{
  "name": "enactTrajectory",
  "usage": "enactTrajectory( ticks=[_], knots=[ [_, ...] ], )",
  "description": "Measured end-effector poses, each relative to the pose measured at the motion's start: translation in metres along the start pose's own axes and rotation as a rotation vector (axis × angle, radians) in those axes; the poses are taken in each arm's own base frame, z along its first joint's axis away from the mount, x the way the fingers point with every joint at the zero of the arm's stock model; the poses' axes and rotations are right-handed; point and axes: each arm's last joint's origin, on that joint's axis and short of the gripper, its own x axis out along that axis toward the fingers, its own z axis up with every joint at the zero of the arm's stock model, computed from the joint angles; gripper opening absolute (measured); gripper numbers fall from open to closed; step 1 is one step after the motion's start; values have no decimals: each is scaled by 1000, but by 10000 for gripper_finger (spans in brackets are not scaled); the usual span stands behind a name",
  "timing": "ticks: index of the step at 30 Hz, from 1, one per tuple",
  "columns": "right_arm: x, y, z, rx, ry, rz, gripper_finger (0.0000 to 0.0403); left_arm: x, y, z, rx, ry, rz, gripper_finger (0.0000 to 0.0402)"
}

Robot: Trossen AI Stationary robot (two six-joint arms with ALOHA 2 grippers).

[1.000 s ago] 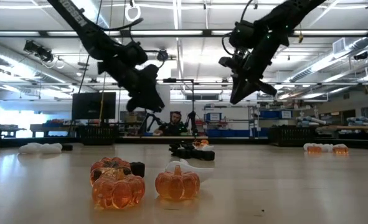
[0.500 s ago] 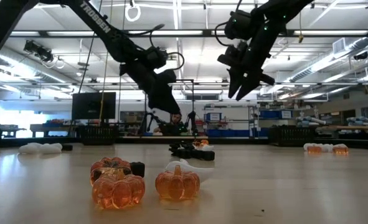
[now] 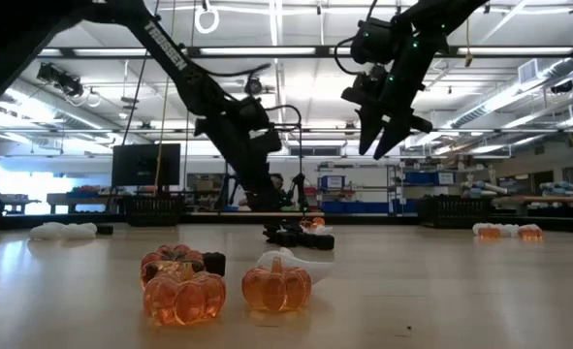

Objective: Sort Halloween decoration
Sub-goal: Put the black skeleton toy into the top left black basket

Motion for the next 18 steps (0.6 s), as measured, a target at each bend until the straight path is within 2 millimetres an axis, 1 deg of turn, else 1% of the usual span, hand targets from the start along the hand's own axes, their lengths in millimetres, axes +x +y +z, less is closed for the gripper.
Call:
enactTrajectory(
  ticks=[8, 14, 18],
  knots=[
    [0, -2, -5, 13, 64, -10, 181, 17, 16, 15, 37, 10, 84, 169],
    [0, -3, -6, 17, 74, -16, 181, 32, 23, 15, 84, 58, 64, 169],
    [0, -3, -6, 17, 74, -16, 181, 36, 23, 11, 77, 90, 45, 169]
  ],
)
